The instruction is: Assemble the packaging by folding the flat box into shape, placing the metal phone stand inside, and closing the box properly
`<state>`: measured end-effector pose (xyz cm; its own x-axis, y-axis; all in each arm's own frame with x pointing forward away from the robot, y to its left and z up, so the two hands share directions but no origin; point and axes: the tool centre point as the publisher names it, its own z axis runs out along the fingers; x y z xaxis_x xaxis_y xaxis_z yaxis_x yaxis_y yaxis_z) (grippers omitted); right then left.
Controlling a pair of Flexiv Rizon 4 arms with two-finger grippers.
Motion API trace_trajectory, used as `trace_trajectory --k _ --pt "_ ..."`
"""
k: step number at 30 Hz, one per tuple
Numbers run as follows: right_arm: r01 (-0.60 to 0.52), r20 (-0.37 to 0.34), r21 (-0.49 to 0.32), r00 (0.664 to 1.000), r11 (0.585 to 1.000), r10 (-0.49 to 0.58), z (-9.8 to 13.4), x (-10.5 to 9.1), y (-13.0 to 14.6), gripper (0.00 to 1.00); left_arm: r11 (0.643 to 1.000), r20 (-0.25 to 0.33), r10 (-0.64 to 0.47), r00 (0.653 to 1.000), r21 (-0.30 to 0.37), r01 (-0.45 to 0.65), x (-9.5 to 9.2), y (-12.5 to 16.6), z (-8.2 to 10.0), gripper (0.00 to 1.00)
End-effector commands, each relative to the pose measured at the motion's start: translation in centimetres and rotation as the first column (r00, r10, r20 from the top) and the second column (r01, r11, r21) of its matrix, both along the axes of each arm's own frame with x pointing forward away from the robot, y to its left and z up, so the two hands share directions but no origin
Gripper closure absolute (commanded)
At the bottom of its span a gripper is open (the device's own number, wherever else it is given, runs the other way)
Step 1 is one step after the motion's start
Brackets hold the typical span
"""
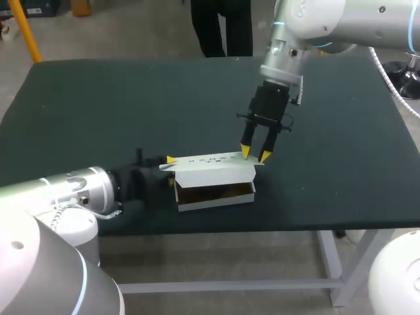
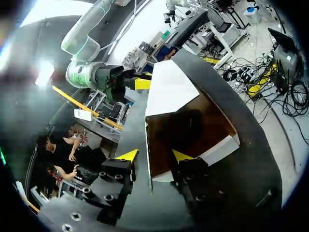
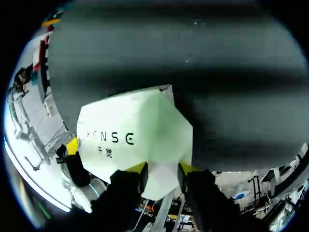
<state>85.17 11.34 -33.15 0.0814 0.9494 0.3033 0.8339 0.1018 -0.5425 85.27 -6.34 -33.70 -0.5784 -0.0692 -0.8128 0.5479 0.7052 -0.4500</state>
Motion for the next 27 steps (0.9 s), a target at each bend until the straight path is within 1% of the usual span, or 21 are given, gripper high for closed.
trace_trajectory --k 1,4,5,6,7,8,10,12,13,14,15,16,17,18,19,21,22,24,25,26,27 --pt "0.0 0.0 0.002 1.0 1.0 0.0 0.0 0.0 -0.1 0.55 1.0 0.005 0.015 1.0 -0.015 -0.015 -1.2 1.4 0.6 0.55" --pt "0.0 0.0 0.002 1.0 1.0 0.0 0.0 -0.1 -0.1 0.55 0.999 -0.014 0.034 0.999 0.011 -0.034 -1.6 2.5 0.9 0.51" --pt "0.0 0.0 0.002 1.0 1.0 0.0 0.0 -0.1 -0.1 0.55 0.998 -0.021 0.047 0.999 0.034 -0.046 -1.8 2.8 1.0 0.46" --pt "0.0 0.0 0.002 1.0 1.0 0.0 0.0 -0.1 -0.1 0.55 0.998 -0.026 0.05 0.998 0.043 -0.049 -2.0 3.3 1.1 0.36" --pt "0.0 0.001 0.003 1.0 1.0 0.0 0.0 -0.1 -0.1 0.55 0.997 -0.032 0.057 0.998 0.05 -0.056 -2.2 3.8 1.3 0.28" --pt "0.0 0.002 0.004 1.0 1.0 0.0 0.0 -0.1 -0.1 0.55 0.997 -0.041 0.07 0.997 0.047 -0.068 -2.4 4.3 1.6 0.25" --pt "0.001 0.004 0.005 1.0 1.0 -0.001 0.0 -0.1 -0.1 0.55 0.996 -0.063 0.072 0.995 0.049 -0.069 -2.7 5.2 2.0 0.24" --pt "0.001 0.006 0.005 1.0 1.0 -0.001 0.0 -0.1 -0.1 0.55 0.995 -0.1 0.08 0.992 0.059 -0.075 -2.8 5.9 2.4 0.25" --pt "0.001 0.007 0.004 1.0 1.0 -0.001 -0.1 -0.1 -0.1 0.55 0.995 -0.124 0.087 0.988 0.061 -0.08 -2.8 6.2 2.6 0.3" --pt "0.0 0.007 0.004 1.0 1.0 0.0 -0.1 -0.1 -0.1 0.55 0.994 -0.163 0.09 0.983 0.068 -0.08 -2.7 6.5 2.8 0.3" --pt "0.0 0.008 0.004 1.0 1.0 0.0 -0.1 -0.2 -0.1 0.55 0.993 -0.178 0.109 0.978 0.072 -0.098 -2.6 6.7 3.0 0.28" --pt "-0.001 0.008 0.003 1.0 1.0 0.001 -0.1 -0.2 0.0 0.55 0.993 -0.209 0.112 0.971 0.063 -0.1 -2.4 6.9 3.3 0.27" --pt "-0.001 0.009 0.004 1.0 1.0 0.001 -0.1 -0.2 0.0 0.55 0.994 -0.237 0.104 0.966 0.069 -0.09 -2.3 7.1 3.5 0.23" --pt "-0.002 0.009 0.004 1.0 1.0 0.002 -0.1 -0.2 0.1 0.55 0.992 -0.254 0.118 0.96 0.083 -0.1 -2.2 7.2 3.8 0.02" --pt "-0.003 0.009 0.004 1.0 1.0 0.003 -0.1 -0.2 0.1 0.55 0.99 -0.292 0.131 0.947 0.087 -0.11 -2.0 7.4 4.2 0.0" --pt "-0.004 0.01 0.004 1.0 1.0 0.004 -0.1 -0.3 0.1 0.55 0.986 -0.353 0.146 0.924 0.126 -0.108 -1.8 7.8 4.7 0.0" --pt "-0.004 0.011 0.003 1.0 1.0 0.004 -0.1 -0.3 0.1 0.55 0.984 -0.388 0.167 0.906 0.128 -0.126 -1.6 8.3 5.2 0.0" --pt "-0.003 0.013 0.005 1.0 1.0 0.003 -0.1 -0.4 0.1 0.55 0.981 -0.448 0.173 0.877 0.158 -0.113 -1.5 8.9 5.9 0.0" --pt "-0.003 0.014 0.005 1.0 1.0 0.002 -0.1 -0.5 0.1 0.55 0.979 -0.463 0.183 0.868 0.171 -0.115 -1.4 9.0 6.0 0.0" --pt "-0.002 0.014 0.005 1.0 1.0 0.002 -0.2 -0.6 0.0 0.55 0.972 -0.49 0.209 0.846 0.196 -0.127 -1.1 9.3 6.4 0.0" --pt "-0.001 0.015 0.005 1.0 1.0 0.001 -0.2 -0.6 0.0 0.55 0.957 -0.493 0.263 0.829 0.24 -0.161 -0.7 9.5 6.6 0.0"
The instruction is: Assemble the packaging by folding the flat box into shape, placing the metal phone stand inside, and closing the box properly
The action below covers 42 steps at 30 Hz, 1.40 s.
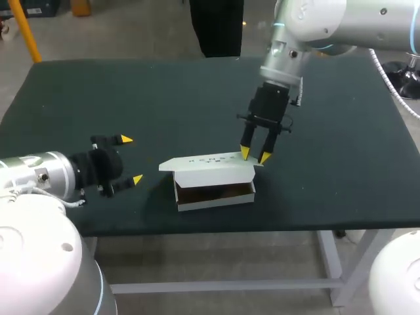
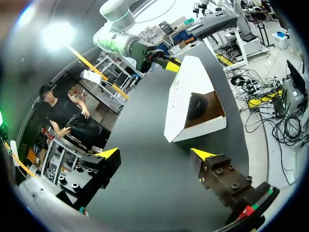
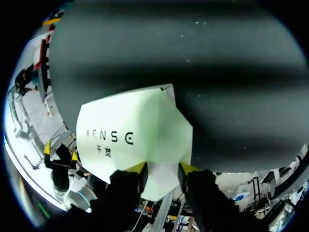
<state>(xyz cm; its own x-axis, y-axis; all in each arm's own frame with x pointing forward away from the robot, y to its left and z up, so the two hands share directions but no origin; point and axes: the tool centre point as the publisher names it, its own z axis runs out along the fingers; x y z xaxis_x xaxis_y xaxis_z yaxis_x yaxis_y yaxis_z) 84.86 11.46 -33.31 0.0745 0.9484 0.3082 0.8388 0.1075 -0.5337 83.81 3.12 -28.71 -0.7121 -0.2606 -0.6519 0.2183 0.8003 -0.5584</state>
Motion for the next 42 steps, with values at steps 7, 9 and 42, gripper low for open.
trace_trajectory --k 7,9,42 --pt "0.01 0.01 0.001 1.0 1.0 -0.01 0.1 -0.7 -0.4 0.53 0.964 -0.322 0.103 0.941 0.266 -0.014 1.4 0.3 1.5 0.0" --pt "0.01 0.011 0.002 1.0 1.0 -0.01 0.0 -0.7 -0.4 0.54 0.964 -0.322 0.103 0.941 0.266 -0.014 1.4 0.3 1.5 0.0" --pt "0.019 0.016 -0.004 1.0 1.0 -0.019 -0.4 -0.7 -0.3 0.55 0.949 -0.817 0.273 0.507 0.142 -0.282 5.7 -0.1 4.2 0.0"
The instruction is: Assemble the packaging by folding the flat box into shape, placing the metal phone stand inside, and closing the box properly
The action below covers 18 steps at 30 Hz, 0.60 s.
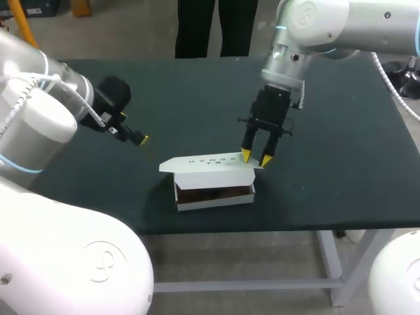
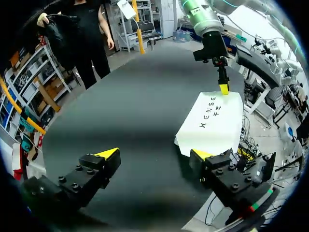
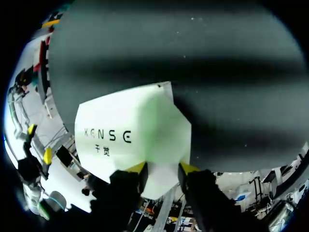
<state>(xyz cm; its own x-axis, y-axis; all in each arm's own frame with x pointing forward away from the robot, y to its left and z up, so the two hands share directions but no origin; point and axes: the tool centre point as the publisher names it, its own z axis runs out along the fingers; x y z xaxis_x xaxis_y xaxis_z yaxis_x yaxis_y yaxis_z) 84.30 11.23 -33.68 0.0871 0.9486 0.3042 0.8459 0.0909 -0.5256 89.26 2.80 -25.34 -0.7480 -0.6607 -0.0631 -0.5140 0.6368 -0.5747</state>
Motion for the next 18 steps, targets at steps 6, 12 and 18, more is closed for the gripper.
trace_trajectory --k 6,12,18 --pt "0.007 0.012 0.003 1.0 1.0 -0.007 -0.3 -0.3 0.1 0.54 1.0 -0.449 -0.024 0.893 -0.029 0.012 1.0 -1.2 0.8 0.0" --pt "0.014 0.02 0.012 1.0 1.0 -0.015 -0.5 -0.3 -0.1 0.54 0.972 -0.568 0.205 0.797 0.023 -0.233 0.7 -2.5 0.5 0.0" --pt "0.016 0.026 0.019 1.0 1.0 -0.017 -0.7 -0.3 -0.1 0.54 0.912 -0.553 0.395 0.734 0.135 -0.388 -0.1 -3.1 -0.2 0.0"
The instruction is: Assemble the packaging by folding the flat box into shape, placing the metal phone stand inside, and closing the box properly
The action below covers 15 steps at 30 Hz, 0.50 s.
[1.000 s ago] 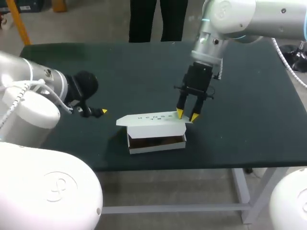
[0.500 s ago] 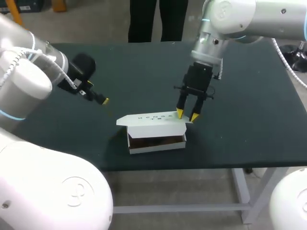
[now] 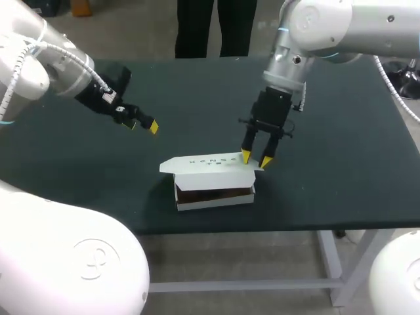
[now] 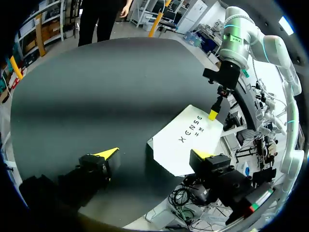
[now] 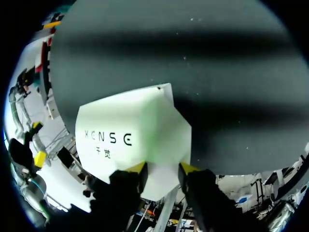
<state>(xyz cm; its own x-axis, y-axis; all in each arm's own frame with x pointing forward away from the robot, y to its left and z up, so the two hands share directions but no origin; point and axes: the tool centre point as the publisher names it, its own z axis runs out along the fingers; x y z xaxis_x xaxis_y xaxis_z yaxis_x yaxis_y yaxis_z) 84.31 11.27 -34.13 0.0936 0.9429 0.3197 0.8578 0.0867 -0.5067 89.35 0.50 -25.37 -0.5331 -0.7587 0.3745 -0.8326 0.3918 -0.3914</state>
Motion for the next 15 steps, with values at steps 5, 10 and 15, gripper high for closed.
trace_trajectory --k 5,10,15 --pt "0.008 0.013 0.003 1.0 1.0 -0.008 -0.4 -0.3 -0.1 0.54 0.932 -0.208 0.271 0.94 0.301 -0.202 -0.7 -1.1 -1.0 0.0" --pt "0.018 0.032 -0.005 0.999 1.0 -0.018 -0.4 -0.4 -0.2 0.54 0.906 -0.193 0.326 0.925 0.342 -0.248 -0.8 -1.3 -1.5 0.0" --pt "0.02 0.039 -0.002 0.999 1.0 -0.02 -0.4 -0.5 -0.2 0.54 0.906 -0.193 0.326 0.925 0.342 -0.248 -0.8 -1.3 -1.5 0.0"
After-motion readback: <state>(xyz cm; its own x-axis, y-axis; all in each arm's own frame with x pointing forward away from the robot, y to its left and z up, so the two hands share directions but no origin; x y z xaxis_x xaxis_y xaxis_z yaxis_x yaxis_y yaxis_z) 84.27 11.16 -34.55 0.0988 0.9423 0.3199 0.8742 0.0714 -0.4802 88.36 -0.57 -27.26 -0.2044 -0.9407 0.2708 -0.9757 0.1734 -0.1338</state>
